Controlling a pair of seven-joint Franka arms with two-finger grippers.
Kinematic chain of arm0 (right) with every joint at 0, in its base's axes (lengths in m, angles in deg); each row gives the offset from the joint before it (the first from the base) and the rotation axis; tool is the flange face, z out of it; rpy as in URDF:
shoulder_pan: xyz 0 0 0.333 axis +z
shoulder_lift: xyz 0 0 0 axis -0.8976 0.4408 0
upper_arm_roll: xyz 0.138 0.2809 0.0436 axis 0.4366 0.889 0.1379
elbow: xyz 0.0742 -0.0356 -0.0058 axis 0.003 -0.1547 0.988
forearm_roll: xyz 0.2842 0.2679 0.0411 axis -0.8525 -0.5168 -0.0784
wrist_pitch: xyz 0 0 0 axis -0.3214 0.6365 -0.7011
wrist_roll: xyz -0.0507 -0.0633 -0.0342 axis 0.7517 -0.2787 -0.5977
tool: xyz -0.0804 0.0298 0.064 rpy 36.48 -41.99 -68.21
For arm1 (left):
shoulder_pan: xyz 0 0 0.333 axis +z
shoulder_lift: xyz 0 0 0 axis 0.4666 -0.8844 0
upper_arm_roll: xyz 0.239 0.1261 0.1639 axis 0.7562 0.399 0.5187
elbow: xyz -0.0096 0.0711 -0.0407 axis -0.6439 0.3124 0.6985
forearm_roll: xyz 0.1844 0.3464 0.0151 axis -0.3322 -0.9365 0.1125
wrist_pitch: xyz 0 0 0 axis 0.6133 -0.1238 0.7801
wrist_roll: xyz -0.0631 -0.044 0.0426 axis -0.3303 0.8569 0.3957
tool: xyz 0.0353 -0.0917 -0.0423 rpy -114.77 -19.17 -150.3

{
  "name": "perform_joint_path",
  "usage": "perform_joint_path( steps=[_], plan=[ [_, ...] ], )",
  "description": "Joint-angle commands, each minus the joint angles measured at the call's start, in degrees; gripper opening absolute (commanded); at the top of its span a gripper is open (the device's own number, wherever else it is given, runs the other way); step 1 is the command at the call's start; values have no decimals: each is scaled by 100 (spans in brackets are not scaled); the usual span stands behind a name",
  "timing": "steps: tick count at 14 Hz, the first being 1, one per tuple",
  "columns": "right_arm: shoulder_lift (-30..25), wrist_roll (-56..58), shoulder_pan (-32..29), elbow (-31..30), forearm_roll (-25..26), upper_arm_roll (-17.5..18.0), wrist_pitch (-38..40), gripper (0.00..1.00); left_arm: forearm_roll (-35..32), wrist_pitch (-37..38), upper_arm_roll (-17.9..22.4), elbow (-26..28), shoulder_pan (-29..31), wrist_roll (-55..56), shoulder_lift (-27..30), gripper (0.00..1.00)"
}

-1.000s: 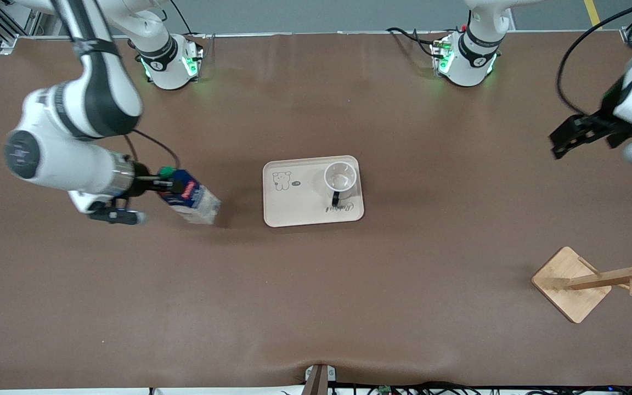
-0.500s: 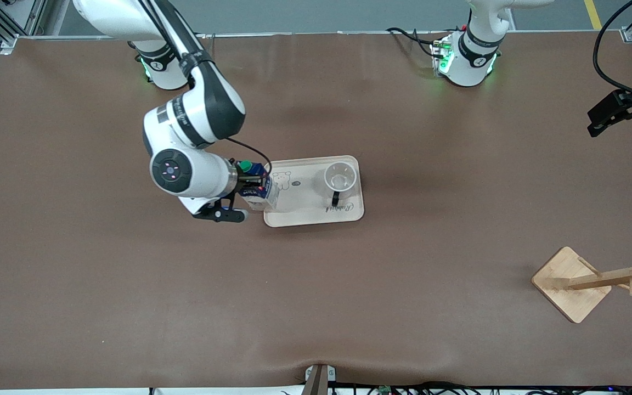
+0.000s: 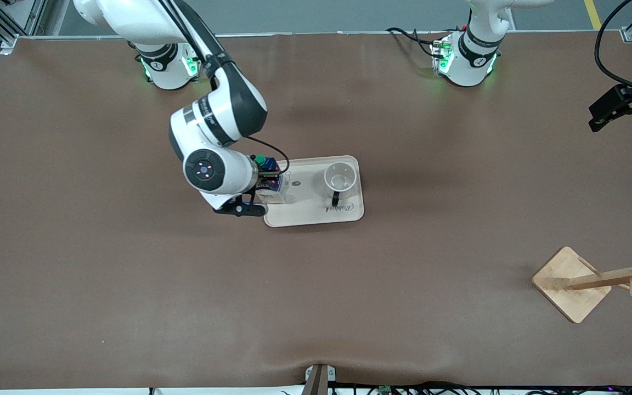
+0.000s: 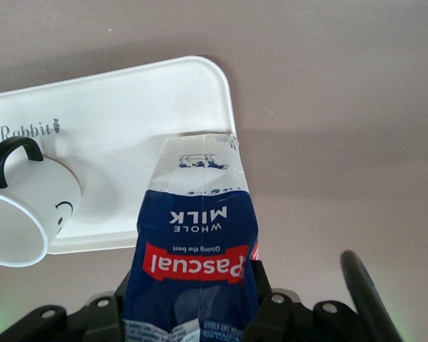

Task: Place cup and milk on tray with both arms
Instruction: 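Lower the milk carton onto the tray beside the mug with the right gripper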

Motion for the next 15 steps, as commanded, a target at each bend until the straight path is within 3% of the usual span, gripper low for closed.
perform_joint_path(
  steps=[1, 2, 3, 7, 12, 15],
  plan=[
    [151, -102, 152, 183, -113, -81, 20, 22, 63, 44, 52, 72, -47, -111, 99, 100],
    [142, -111, 214, 183, -113, -81, 11, 74, 72, 44, 43, 63, -47, -111, 116, 100],
    [151, -154, 232, 183, -95, -81, -76, 100, 107, 52, 43, 63, -47, -111, 125, 100],
    [133, -339, 346, 200, -87, -90, -191, 100, 142, 88, 8, 90, -108, -111, 108, 100],
    [81, -331, 241, 1025, -95, -116, -112, 100, 133, 114, 8, 72, -108, -111, 73, 100],
    [-112, -296, 48, 1097, -34, -160, -129, 100, 168, 114, -27, 55, -108, -102, 99, 100]
  ],
)
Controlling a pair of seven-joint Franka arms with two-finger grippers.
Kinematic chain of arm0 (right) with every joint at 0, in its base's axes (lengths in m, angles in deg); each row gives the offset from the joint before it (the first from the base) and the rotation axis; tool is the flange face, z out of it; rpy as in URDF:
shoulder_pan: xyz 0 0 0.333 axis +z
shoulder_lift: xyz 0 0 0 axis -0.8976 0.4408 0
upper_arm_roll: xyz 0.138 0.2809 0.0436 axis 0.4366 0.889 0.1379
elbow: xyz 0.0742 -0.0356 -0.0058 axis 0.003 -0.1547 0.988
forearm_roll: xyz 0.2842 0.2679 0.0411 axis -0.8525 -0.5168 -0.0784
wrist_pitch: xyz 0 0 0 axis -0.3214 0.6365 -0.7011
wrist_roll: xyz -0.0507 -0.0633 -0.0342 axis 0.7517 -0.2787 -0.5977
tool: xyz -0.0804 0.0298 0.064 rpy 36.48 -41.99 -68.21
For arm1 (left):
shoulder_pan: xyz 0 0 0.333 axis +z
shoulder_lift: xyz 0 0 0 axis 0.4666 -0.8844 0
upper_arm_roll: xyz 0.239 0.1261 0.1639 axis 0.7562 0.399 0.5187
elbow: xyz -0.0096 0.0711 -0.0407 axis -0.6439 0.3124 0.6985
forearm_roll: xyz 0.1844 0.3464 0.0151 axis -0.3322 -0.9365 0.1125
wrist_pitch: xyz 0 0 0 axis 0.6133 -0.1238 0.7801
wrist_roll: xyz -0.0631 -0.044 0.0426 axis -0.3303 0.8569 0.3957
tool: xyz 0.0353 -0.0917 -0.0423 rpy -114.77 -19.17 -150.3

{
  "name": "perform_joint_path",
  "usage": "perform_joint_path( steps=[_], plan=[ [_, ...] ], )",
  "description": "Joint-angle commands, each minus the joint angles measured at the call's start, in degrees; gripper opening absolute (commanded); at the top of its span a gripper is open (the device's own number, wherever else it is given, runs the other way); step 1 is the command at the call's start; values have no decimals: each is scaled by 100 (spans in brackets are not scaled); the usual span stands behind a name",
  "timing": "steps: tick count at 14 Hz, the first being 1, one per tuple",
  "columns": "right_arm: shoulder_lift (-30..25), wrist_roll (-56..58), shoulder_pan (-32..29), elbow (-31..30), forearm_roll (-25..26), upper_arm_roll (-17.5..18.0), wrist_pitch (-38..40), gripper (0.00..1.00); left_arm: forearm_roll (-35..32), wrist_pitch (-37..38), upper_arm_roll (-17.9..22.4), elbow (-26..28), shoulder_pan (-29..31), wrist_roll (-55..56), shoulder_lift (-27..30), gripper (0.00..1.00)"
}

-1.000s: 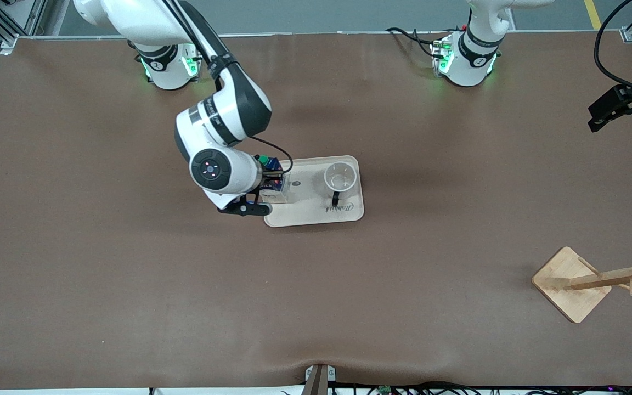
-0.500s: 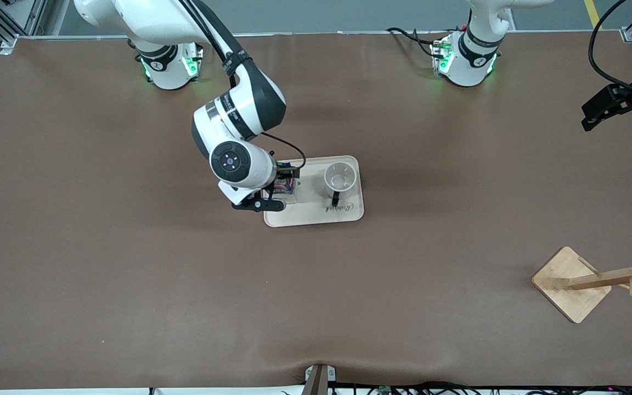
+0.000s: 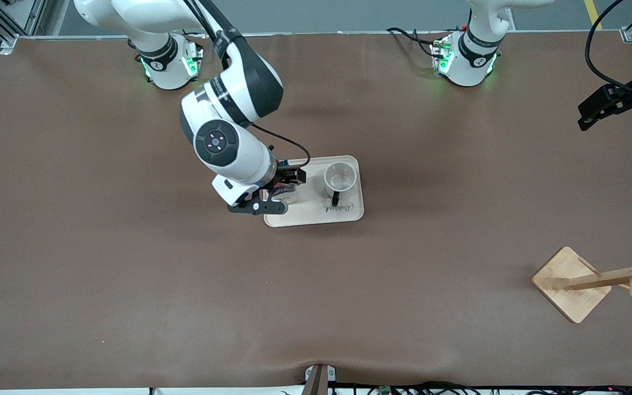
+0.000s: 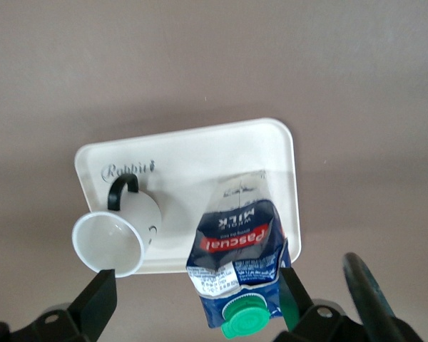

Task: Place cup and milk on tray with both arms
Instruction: 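Lower the milk carton onto the tray beside the mug with the right gripper, then open the right gripper and lift it away from the milk carton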

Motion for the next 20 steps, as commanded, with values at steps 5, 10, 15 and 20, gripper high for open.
perform_joint_path(
  steps=[5, 10, 15, 20],
  plan=[
    [-275, -43, -138, 843, 1340, -88, 303, 100, 454, 24, 27, -62, 9, -5, 34, 100],
    [-635, -16, 249, 800, 2162, -18, 698, 100, 462, 50, -34, -62, -26, 4, 61, 100],
    [-759, 493, 608, 896, 3380, -35, 1058, 100, 454, 120, -78, -62, -17, -66, 105, 100],
    [-1198, 493, 223, 861, 2162, -36, 1369, 100, 454, 217, -70, -71, 18, -101, 192, 100]
  ],
)
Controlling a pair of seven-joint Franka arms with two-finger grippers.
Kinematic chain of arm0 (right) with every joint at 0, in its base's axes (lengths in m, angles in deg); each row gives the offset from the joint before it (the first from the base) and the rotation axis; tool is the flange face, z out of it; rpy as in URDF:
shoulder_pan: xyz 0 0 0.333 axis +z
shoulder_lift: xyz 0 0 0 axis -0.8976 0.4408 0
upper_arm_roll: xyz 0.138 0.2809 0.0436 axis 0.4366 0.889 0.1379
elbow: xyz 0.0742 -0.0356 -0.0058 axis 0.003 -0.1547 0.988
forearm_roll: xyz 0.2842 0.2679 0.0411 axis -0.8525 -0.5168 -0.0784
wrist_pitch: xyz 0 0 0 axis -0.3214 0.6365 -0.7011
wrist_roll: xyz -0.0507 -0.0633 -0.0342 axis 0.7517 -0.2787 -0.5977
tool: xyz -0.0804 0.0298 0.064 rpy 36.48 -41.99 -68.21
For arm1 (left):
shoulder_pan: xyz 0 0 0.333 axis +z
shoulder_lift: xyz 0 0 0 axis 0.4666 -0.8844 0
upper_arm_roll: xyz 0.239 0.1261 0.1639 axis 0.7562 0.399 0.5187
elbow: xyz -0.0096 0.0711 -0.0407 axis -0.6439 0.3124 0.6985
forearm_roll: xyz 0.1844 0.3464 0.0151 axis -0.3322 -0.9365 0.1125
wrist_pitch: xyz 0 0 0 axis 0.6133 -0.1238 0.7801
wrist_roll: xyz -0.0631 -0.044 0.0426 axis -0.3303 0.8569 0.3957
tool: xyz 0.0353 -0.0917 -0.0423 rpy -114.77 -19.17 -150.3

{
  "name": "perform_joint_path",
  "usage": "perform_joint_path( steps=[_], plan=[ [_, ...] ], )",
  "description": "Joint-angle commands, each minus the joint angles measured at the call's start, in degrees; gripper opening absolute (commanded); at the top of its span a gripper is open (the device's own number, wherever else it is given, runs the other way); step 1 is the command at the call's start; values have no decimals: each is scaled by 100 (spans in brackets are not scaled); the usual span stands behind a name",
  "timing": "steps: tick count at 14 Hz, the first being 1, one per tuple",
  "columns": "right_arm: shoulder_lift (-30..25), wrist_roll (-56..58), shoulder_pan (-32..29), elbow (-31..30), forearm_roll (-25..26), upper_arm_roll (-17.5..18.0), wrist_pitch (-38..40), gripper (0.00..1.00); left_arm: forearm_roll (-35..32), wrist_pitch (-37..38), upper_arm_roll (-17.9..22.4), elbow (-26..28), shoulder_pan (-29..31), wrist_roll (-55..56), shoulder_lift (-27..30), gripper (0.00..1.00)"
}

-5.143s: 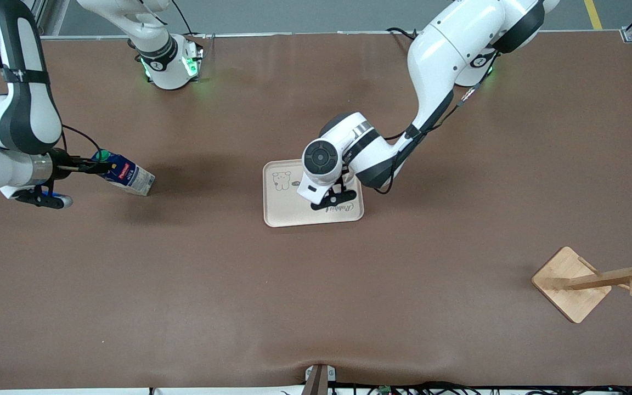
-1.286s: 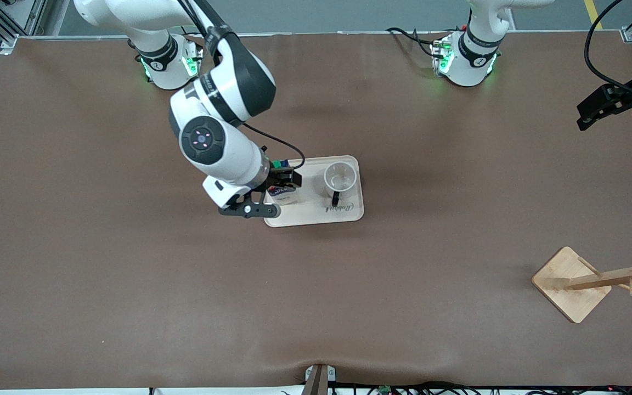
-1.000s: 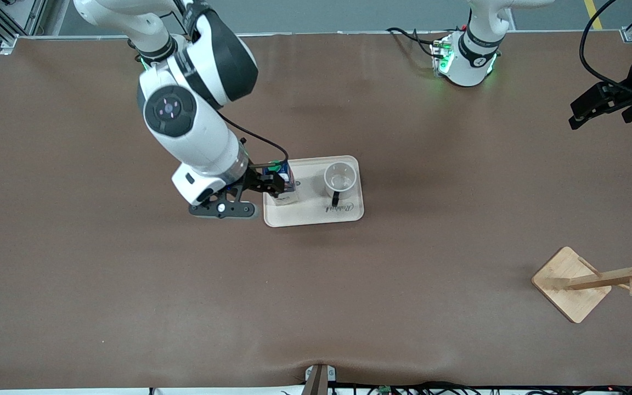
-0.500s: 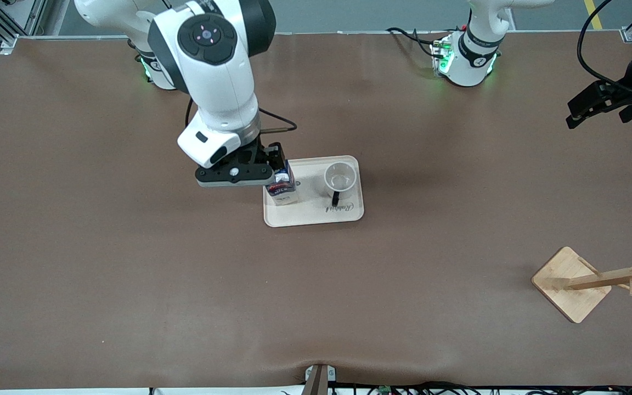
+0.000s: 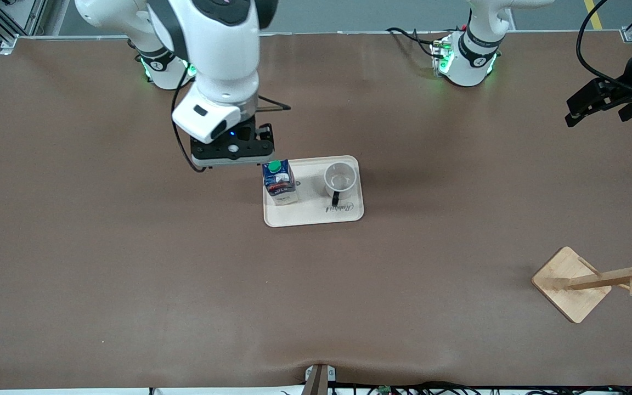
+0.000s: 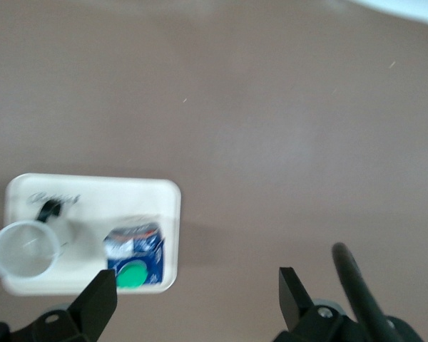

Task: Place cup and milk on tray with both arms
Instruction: 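Open the right gripper and lift it away from the milk carton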

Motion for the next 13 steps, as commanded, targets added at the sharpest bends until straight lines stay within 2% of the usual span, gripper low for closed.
perform_joint_path(
  steps=[1, 3, 4, 5, 6, 7, 10, 13],
  plan=[
    [-225, 78, -156, 25, -210, 2, -6, 100, 66, 160, -9, -30, 34, -91, 161, 100],
    [-242, 86, -182, 263, 202, 10, 56, 100, 58, 187, -27, -57, 34, -73, 213, 100],
    [-390, 86, -235, 264, 82, 27, 178, 100, 40, 187, -27, -57, 25, -64, 213, 100],
    [-618, 104, -418, 246, -441, 19, 440, 100, 31, 187, -27, -57, 25, -73, 213, 100],
    [-646, 95, -594, 237, -725, 10, 504, 100, 40, 187, -27, -48, 25, -73, 222, 100],
    [-646, 95, -770, 281, -771, -42, 530, 100, 31, 239, -36, -31, 25, -90, 222, 100],
    [-927, 113, -1429, 281, -693, -86, 715, 100, 14, 248, -27, 57, 34, -90, 117, 100],
    [-1251, 418, -2254, 211, -412, -78, 863, 100, -4, 274, -27, 109, -1, -82, 116, 100]
  ],
)
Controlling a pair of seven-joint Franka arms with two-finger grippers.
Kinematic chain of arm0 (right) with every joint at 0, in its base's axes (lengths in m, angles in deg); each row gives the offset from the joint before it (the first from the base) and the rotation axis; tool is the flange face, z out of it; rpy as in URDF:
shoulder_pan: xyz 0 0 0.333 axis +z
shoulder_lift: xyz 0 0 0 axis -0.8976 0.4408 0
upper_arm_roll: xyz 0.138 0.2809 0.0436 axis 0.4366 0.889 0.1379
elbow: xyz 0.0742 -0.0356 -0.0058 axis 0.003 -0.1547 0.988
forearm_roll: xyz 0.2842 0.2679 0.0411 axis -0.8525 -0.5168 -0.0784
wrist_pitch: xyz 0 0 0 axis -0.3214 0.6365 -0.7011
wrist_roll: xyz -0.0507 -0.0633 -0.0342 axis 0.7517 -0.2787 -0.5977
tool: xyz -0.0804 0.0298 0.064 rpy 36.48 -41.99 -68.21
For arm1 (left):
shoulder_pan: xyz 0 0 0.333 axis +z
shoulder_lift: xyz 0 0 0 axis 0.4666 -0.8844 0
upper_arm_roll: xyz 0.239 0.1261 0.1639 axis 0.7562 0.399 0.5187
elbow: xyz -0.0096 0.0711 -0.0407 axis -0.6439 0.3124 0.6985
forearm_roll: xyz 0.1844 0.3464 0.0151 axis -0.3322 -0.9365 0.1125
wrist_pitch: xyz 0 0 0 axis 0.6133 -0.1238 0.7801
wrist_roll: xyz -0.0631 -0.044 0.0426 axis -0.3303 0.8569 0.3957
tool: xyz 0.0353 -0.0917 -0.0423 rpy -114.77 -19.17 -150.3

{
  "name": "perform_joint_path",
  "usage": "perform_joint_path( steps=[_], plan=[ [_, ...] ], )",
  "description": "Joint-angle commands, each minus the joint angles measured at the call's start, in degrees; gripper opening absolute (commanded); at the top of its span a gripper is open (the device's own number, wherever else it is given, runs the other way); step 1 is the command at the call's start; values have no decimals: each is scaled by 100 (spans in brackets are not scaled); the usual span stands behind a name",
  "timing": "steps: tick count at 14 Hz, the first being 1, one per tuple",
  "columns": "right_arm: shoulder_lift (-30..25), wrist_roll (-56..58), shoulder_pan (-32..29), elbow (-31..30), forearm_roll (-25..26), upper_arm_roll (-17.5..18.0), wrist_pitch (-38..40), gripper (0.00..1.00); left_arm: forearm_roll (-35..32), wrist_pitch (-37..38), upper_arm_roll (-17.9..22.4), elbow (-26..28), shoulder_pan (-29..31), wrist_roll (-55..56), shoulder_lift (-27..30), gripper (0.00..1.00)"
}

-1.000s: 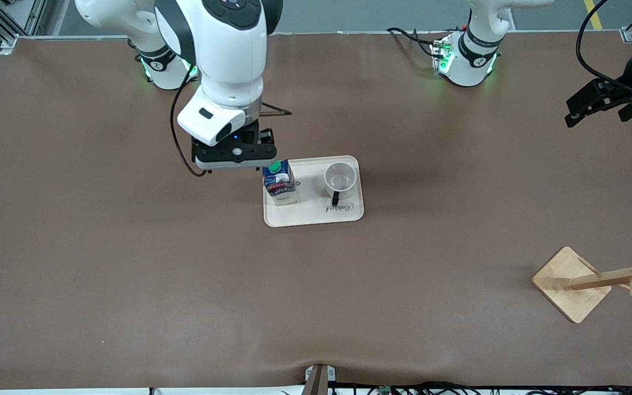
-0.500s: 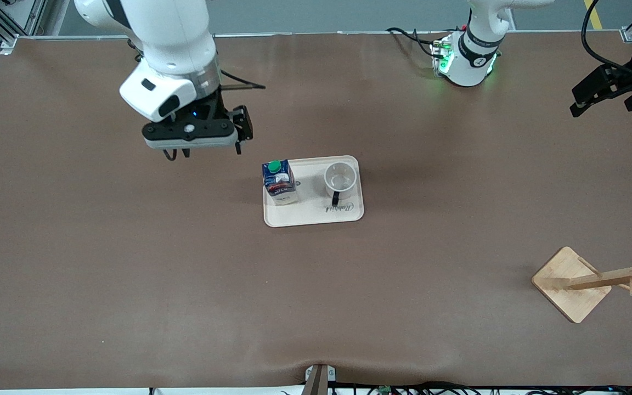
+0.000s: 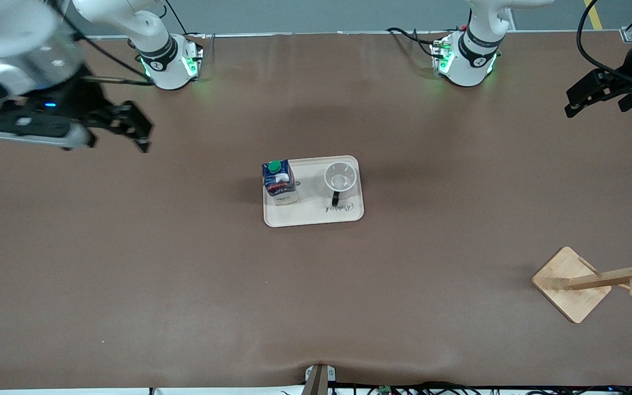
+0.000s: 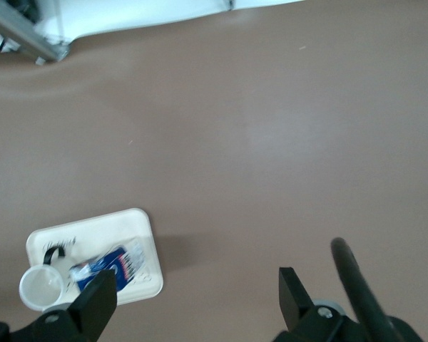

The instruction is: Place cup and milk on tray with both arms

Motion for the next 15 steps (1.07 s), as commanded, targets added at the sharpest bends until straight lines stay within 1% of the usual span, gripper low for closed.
perform_joint_path(
  steps=[1, 2, 3, 4, 5, 6, 7, 9, 10, 13, 15],
  plan=[
    [-318, 625, -780, -103, 110, 75, 495, 100, -4, 89, -26, 130, 24, -90, 128, 100],
    [-310, 1177, -1219, -103, 101, 84, 638, 100, -4, 81, -35, 166, 50, -90, 198, 100],
    [-258, 1705, -1780, -173, 23, 93, 622, 100, -56, 63, -26, 166, 59, -99, 207, 100],
    [-240, 2162, -2255, -269, -170, 110, 570, 100, -248, 37, -44, 166, 42, -99, 216, 100],
    [-240, 2498, -2504, -322, -319, 102, 552, 100, -389, -16, -61, 175, 15, -99, 216, 100],
    [-249, 2631, -2654, -479, -373, 102, 595, 100, -391, -121, -79, 183, 41, -99, 216, 100],
    [-283, 2624, -2699, -655, -400, 102, 587, 100, -391, -183, -79, 201, 50, -108, 208, 100],
    [-345, 2467, -2656, -727, -383, 119, 586, 100, -364, -244, -53, 192, 77, -169, 199, 100],
    [-441, 2248, -2664, -892, -400, 119, 587, 100, -338, -297, -53, 192, 155, -326, 181, 100],
    [-994, 1229, -2586, -1840, -409, 172, 306, 100, -320, -306, -53, 332, 384, -827, 225, 100],
    [-1477, 1156, -2498, -2552, -409, 189, -149, 100, -172, -306, -44, 333, 516, -1082, 225, 100]
  ],
)
